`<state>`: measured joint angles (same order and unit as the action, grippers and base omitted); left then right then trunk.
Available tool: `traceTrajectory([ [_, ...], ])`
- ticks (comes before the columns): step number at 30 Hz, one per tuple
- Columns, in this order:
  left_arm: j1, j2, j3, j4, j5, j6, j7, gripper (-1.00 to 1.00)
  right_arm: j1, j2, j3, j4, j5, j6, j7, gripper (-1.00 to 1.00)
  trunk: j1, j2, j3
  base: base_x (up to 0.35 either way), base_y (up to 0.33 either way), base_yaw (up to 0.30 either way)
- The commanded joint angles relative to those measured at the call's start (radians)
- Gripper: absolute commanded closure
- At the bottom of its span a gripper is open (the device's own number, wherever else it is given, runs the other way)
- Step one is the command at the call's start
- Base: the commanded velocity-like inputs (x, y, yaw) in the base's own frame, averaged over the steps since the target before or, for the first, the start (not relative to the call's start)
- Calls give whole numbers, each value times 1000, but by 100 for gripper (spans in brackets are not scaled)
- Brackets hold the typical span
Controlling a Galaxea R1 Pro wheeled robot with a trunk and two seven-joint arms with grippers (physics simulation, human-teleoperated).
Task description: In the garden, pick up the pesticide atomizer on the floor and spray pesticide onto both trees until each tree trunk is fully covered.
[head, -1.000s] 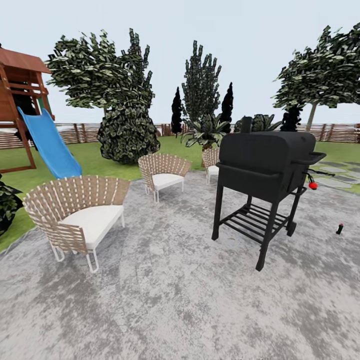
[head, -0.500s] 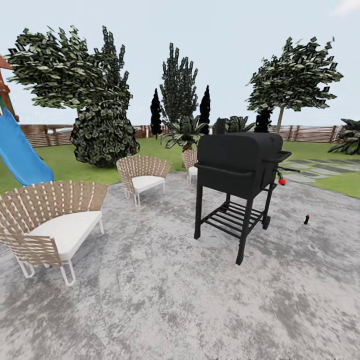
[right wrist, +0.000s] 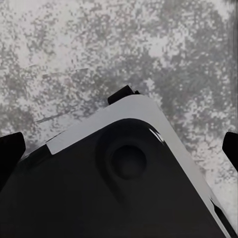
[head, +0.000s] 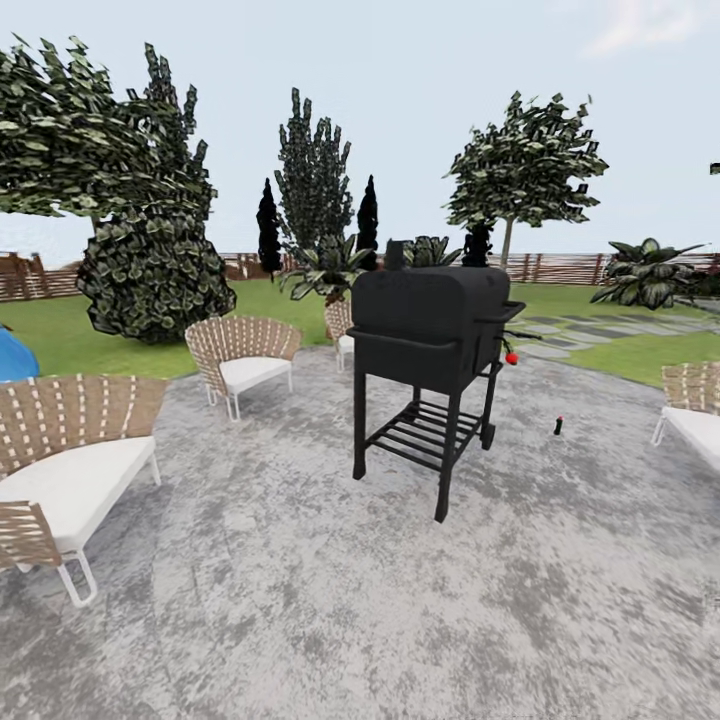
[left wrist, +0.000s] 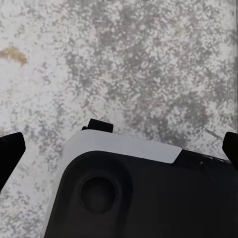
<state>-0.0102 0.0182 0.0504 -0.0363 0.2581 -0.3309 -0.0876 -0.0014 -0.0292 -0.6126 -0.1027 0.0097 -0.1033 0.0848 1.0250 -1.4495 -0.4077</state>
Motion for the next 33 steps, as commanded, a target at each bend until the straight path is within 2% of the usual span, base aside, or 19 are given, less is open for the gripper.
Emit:
traceTrajectory([
  [1,-1,0,5,1,7,-2,-9,-100,0,0,-7,0,1,-3,6,-100,0,0,0,0,0,-274],
  [33,-1,0,5,1,7,-2,-9,-100,0,0,-7,0,1,-3,6,-100,0,0,17,0,0,-274],
])
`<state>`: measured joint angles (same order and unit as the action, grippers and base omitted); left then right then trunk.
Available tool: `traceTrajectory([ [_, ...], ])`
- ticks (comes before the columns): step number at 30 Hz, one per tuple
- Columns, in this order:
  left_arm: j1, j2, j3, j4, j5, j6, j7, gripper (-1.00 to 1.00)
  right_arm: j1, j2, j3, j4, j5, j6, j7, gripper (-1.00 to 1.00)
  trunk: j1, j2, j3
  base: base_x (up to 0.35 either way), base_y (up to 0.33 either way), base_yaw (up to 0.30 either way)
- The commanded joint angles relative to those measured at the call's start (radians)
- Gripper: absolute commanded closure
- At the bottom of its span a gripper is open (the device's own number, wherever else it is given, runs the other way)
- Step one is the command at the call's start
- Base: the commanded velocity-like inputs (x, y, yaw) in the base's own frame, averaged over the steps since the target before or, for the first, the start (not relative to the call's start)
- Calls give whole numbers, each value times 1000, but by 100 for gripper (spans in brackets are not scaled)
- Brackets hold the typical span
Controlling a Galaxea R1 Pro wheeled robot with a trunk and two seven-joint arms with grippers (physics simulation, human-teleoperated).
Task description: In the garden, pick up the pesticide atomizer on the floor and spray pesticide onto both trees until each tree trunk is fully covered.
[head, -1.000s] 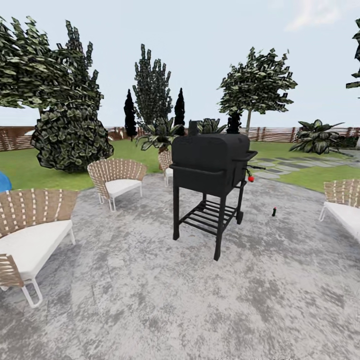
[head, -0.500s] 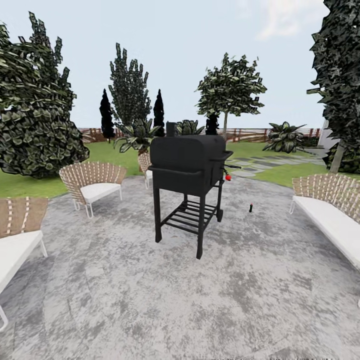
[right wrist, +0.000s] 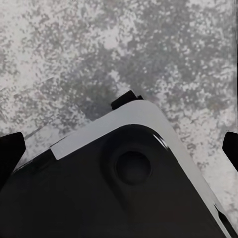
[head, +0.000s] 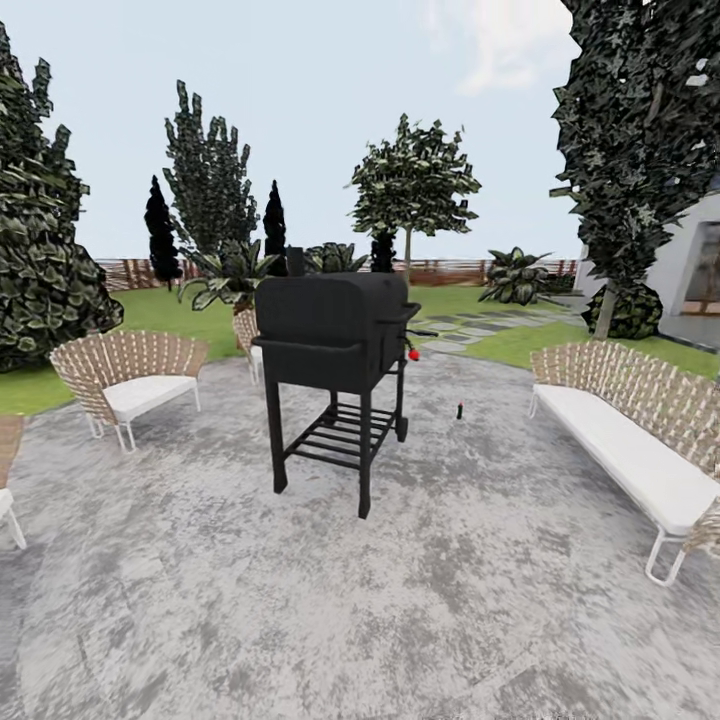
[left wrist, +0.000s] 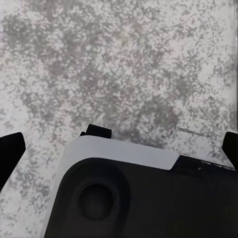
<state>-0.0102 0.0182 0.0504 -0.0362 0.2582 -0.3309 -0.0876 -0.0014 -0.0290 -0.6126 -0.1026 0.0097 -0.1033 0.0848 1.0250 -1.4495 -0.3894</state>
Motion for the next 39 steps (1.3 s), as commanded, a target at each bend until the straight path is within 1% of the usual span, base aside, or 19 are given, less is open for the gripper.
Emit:
traceTrajectory([
  [1,-1,0,5,1,7,-2,-9,-100,0,0,-7,0,1,-3,6,-100,0,-1,0,0,0,-274],
  [35,0,0,3,1,7,-2,-9,-100,0,1,-7,0,1,-3,6,-100,0,-1,18,0,0,-274],
  [39,-1,0,3,1,7,-2,-9,-100,0,1,-7,0,1,-3,6,-100,0,-1,19,0,0,-186],
])
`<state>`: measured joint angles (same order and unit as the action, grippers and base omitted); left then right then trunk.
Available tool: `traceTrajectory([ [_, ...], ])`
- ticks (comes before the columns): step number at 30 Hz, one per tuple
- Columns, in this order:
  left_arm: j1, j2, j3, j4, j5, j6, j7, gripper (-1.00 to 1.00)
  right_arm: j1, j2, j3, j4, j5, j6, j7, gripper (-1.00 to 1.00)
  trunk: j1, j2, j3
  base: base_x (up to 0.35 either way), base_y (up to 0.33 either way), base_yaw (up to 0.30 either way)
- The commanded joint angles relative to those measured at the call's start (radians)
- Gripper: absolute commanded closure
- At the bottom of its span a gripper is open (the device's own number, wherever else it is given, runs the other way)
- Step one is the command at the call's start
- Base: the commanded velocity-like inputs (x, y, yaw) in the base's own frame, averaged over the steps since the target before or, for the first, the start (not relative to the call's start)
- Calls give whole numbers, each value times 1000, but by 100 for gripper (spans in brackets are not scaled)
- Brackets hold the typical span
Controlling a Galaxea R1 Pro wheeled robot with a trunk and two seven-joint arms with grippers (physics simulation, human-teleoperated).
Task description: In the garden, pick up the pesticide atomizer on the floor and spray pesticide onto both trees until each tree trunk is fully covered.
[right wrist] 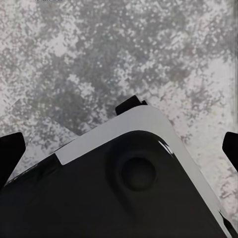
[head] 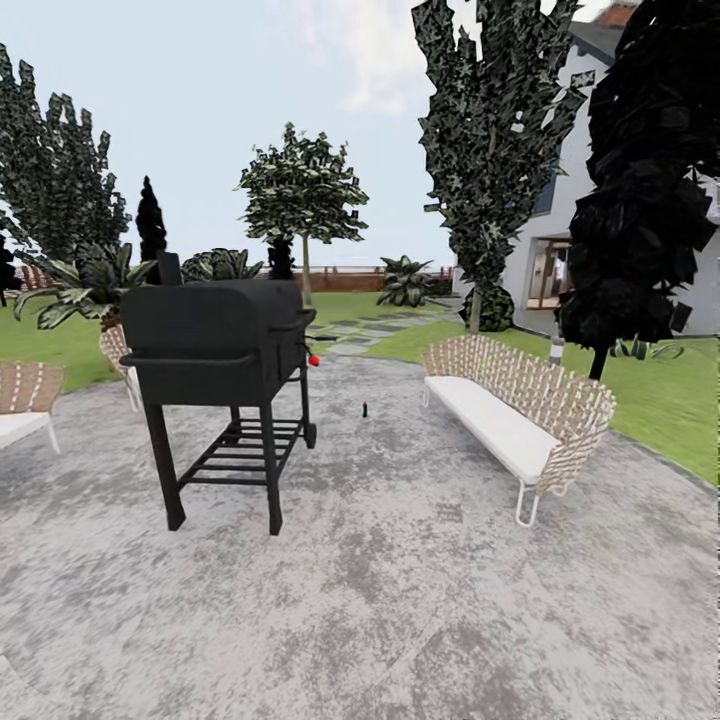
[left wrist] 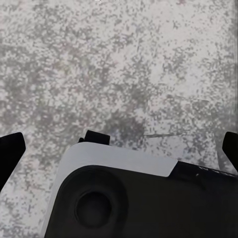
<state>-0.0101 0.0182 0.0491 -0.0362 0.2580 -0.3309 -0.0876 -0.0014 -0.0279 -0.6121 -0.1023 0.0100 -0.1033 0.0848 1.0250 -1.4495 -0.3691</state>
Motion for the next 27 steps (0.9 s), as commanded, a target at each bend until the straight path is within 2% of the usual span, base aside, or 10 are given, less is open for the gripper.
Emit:
traceTrajectory([
  [1,-1,0,5,1,7,-2,-9,-100,0,0,-7,0,1,-3,6,-100,0,-1,-1,0,0,-102],
  [17,-1,0,3,1,7,-14,-10,-100,0,2,-1,0,4,-7,9,-100,0,-1,0,3,0,-17],
  [23,-1,0,3,1,7,-37,-10,-100,0,2,68,1,3,-6,9,-100,0,-1,0,215,0,0],
  [27,-1,0,3,1,7,-41,-11,-100,0,2,95,1,1,-6,9,-100,0,-1,0,304,0,0],
])
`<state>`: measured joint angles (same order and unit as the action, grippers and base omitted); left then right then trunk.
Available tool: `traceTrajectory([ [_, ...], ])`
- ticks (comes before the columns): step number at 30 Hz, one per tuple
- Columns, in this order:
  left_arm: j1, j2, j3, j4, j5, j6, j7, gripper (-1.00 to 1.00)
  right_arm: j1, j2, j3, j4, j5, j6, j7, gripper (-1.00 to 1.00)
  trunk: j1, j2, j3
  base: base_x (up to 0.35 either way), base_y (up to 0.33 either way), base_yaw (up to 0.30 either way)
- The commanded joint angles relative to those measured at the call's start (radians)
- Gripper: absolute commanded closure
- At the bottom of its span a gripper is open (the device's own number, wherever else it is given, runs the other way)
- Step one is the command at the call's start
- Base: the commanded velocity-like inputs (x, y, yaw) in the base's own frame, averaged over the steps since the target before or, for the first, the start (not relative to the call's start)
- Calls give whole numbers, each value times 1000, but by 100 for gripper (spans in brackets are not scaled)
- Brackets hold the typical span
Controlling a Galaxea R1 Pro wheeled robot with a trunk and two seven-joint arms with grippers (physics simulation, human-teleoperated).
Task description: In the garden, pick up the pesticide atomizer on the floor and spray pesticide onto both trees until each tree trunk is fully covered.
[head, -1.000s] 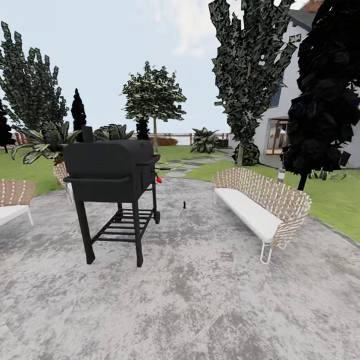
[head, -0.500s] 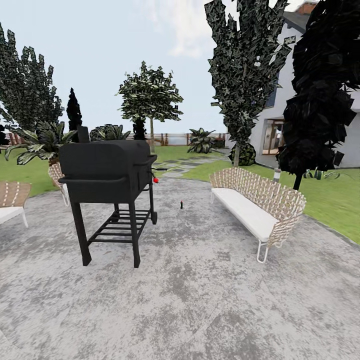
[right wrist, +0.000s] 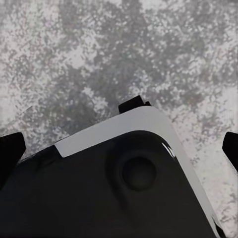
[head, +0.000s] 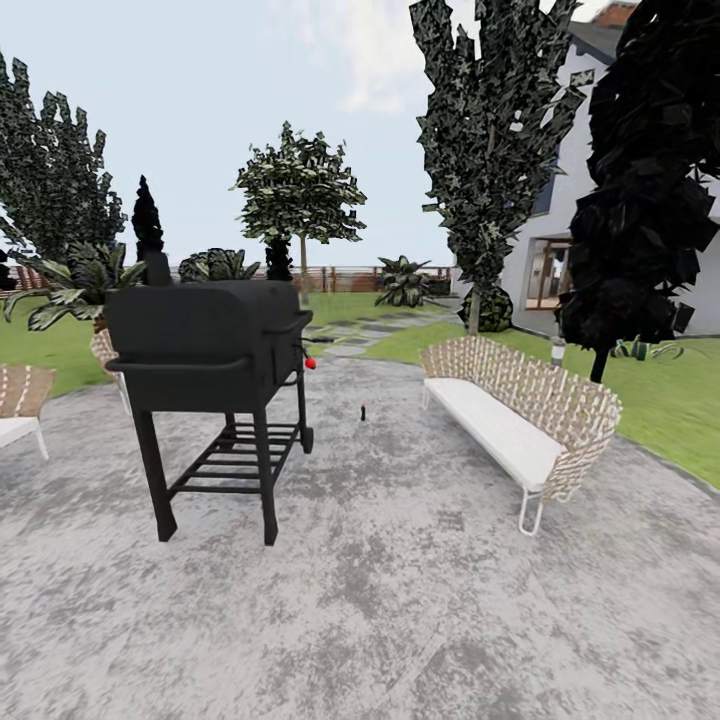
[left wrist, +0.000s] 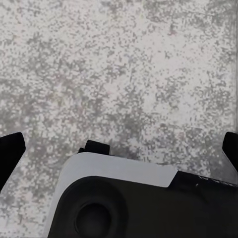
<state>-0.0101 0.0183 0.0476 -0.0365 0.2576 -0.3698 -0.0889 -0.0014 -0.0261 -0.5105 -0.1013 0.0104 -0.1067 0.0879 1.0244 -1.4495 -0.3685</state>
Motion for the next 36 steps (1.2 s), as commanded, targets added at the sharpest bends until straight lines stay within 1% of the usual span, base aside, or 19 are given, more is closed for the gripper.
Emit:
traceTrajectory([
  [1,-1,0,5,1,8,-3,-9,-100,0,0,-2,0,1,-3,6,-100,1,0,-1,322,0,0],
  [9,-1,0,5,1,8,-4,-9,-100,0,0,5,0,0,-4,6,-100,1,0,-1,329,0,0],
  [36,-1,0,5,1,6,-5,-9,-100,0,0,7,0,0,-4,5,-100,1,0,-1,334,0,0],
])
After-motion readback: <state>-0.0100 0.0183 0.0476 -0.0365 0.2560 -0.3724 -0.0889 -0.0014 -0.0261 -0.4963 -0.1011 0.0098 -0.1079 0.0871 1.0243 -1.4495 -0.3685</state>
